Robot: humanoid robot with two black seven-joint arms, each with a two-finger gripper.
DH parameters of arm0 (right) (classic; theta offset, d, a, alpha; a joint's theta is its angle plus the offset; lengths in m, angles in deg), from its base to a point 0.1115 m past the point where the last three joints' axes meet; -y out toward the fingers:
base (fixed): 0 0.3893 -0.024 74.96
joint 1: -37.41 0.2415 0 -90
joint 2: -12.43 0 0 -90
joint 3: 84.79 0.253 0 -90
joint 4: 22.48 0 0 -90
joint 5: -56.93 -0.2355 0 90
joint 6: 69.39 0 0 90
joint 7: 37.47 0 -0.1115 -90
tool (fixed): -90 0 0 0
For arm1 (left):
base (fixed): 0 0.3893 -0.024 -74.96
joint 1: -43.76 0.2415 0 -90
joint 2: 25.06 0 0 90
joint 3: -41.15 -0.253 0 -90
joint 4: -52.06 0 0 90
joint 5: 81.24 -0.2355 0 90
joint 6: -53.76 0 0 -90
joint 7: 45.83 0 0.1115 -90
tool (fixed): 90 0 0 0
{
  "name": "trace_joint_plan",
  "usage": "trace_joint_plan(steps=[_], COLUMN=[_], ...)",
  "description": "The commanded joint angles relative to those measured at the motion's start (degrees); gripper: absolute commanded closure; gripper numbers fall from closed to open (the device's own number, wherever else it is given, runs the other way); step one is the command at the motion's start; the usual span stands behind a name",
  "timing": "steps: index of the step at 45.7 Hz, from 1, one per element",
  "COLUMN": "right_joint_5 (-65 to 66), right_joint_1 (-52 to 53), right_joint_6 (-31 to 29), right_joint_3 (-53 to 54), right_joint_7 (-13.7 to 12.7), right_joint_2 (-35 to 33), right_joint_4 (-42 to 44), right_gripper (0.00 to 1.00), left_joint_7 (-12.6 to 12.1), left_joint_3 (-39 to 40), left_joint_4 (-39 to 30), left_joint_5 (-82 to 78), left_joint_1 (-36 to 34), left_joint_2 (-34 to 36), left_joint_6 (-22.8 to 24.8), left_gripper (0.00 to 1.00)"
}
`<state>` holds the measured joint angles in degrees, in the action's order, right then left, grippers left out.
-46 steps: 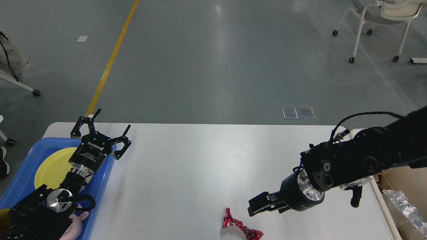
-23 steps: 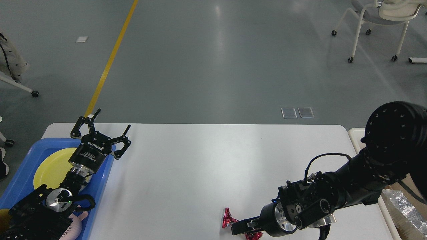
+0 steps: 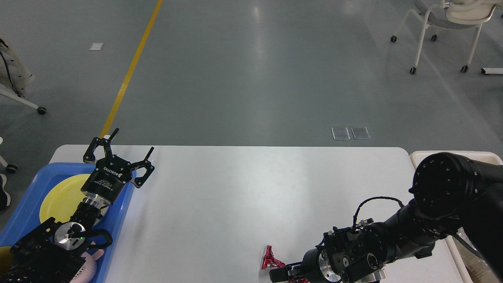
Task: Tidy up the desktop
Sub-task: 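Reach the right gripper down and grasp the red wrapper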
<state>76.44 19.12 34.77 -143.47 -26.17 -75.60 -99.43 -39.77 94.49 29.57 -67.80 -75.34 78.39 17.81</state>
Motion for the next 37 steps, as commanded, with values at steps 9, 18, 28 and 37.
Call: trace_joint_plan(steps=[9, 18, 28, 37], right_joint_5=[0.6, 0.6, 0.6, 0.6], right_joint_1=[-2.1, -2.1, -1.4, 3.9], right_joint_6=[1.6, 2.3, 2.3, 1.2], right_joint_3=[0.0, -0.4, -0.6, -0.7], right_joint_7=[0.1, 0.6, 0.7, 0.7], right_joint_2=[0.0, -0.2, -0.7, -5.2], right_joint_4=[2.4, 2.3, 2.0, -2.4], right_gripper=[0.25, 0.5, 1.0, 1.0], left_joint_7=[0.0, 0.0, 0.0, 0.0], left_joint_3=[0.0, 0.0, 0.0, 0.0], left_joint_4=[0.0, 0.0, 0.0, 0.0], left_joint_5=[0.0, 0.0, 0.0, 0.0], left_joint_1=[0.0, 0.0, 0.0, 0.0], left_joint_2=[0.0, 0.0, 0.0, 0.0], left_joint_6=[0.0, 0.0, 0.0, 0.0], left_gripper=[0.01, 0.01, 0.01, 0.01])
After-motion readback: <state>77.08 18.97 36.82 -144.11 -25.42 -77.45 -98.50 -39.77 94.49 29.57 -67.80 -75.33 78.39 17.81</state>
